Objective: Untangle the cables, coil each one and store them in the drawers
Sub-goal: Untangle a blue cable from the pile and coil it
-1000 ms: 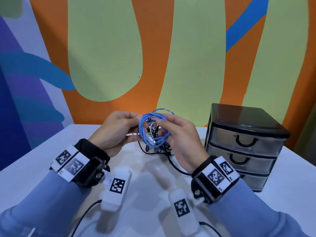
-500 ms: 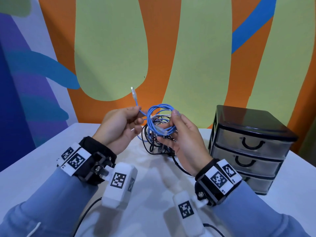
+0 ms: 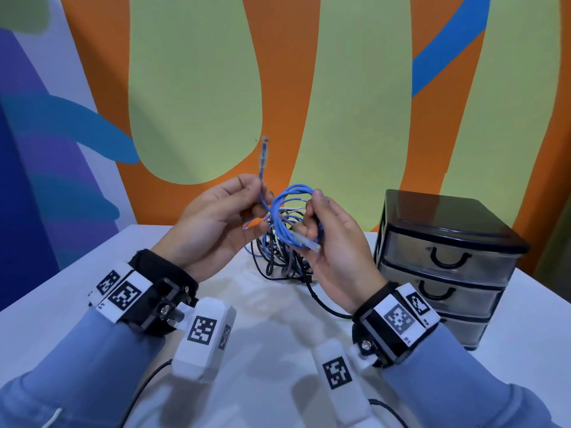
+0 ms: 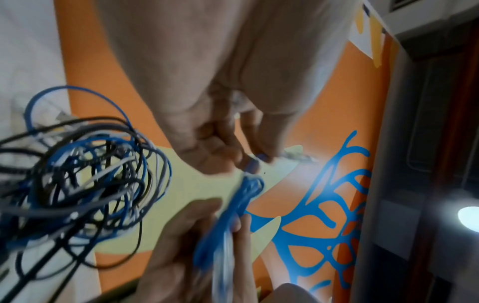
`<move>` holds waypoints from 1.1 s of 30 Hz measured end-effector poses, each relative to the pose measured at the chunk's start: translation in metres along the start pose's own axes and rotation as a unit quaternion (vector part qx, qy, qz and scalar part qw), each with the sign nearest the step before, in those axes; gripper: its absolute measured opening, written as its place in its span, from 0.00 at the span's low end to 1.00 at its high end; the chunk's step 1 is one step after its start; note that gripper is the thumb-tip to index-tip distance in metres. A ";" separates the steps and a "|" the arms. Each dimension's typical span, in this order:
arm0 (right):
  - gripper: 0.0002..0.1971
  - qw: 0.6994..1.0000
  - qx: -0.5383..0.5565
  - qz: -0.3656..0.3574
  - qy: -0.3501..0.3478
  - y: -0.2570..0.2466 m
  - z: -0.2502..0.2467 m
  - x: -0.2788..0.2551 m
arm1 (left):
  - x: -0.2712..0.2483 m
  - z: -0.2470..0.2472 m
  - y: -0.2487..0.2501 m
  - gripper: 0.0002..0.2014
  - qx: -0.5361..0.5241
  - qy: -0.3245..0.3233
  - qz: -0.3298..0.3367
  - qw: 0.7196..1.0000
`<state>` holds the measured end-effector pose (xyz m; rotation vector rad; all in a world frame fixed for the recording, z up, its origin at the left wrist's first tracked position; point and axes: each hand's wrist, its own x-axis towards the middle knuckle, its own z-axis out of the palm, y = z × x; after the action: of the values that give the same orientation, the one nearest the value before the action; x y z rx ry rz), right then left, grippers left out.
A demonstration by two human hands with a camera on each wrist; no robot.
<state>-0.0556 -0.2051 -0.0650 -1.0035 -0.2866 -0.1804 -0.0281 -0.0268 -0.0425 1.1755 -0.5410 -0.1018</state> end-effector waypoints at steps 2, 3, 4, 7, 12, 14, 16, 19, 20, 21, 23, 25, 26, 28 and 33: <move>0.16 0.998 -0.056 -0.036 -0.007 -0.001 0.002 -0.002 | -0.005 0.000 0.004 0.03 0.056 -0.055 0.018 0.997; 0.16 0.995 -0.081 -0.051 -0.018 -0.001 0.002 -0.003 | -0.007 0.000 0.006 0.04 0.083 -0.075 0.026 0.993; 0.16 0.993 -0.098 -0.061 -0.028 0.000 0.002 -0.003 | -0.009 -0.002 0.007 0.06 0.109 -0.086 0.035 0.990; 0.15 0.984 -0.145 -0.078 -0.062 0.000 0.001 -0.005 | -0.007 -0.006 0.008 0.05 0.171 -0.063 0.051 0.982; 0.16 0.981 -0.169 -0.065 -0.072 0.002 0.001 -0.006 | -0.003 -0.007 0.006 0.24 0.227 -0.019 0.041 0.973; 0.17 0.982 -0.172 -0.058 -0.057 0.007 0.001 -0.005 | -0.002 -0.008 0.006 0.27 0.282 -0.006 0.039 0.959; 0.18 0.979 -0.187 -0.064 -0.049 0.012 -0.001 -0.003 | -0.001 -0.008 0.003 0.23 0.325 0.019 0.043 0.945; 0.16 0.970 -0.220 -0.088 -0.046 0.014 -0.001 -0.005 | -0.001 -0.005 -0.002 0.07 0.460 0.057 0.076 0.883; 0.15 0.969 -0.224 -0.093 -0.050 0.014 0.000 -0.006 | -0.002 -0.004 -0.004 0.01 0.516 0.068 0.090 0.849; 0.12 0.968 -0.226 -0.096 -0.054 0.015 -0.001 -0.005 | -0.002 -0.003 -0.006 0.07 0.569 0.082 0.099 0.812; 0.09 0.969 -0.223 -0.088 -0.059 0.016 -0.001 -0.004 | 0.000 -0.006 -0.010 0.14 0.616 0.125 0.105 0.771; 0.20 0.971 -0.223 -0.076 -0.043 0.019 -0.006 0.000 | 0.005 -0.009 -0.010 0.11 0.538 0.132 0.074 0.829; 0.23 0.973 -0.220 -0.070 -0.030 0.020 -0.008 0.001 | 0.007 -0.009 -0.010 0.08 0.455 0.117 0.047 0.882; 0.26 0.982 -0.183 -0.045 -0.014 0.019 -0.008 0.002 | 0.005 -0.006 -0.006 0.05 0.314 0.073 -0.006 0.947; 0.28 0.998 -0.033 0.023 -0.051 0.008 -0.009 0.004 | 0.001 -0.003 -0.001 0.05 0.169 0.062 -0.028 0.983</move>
<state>-0.0484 -0.2089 -0.0749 -1.0853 -0.3510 -0.0974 -0.0256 -0.0248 -0.0437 1.5170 -0.4250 0.0175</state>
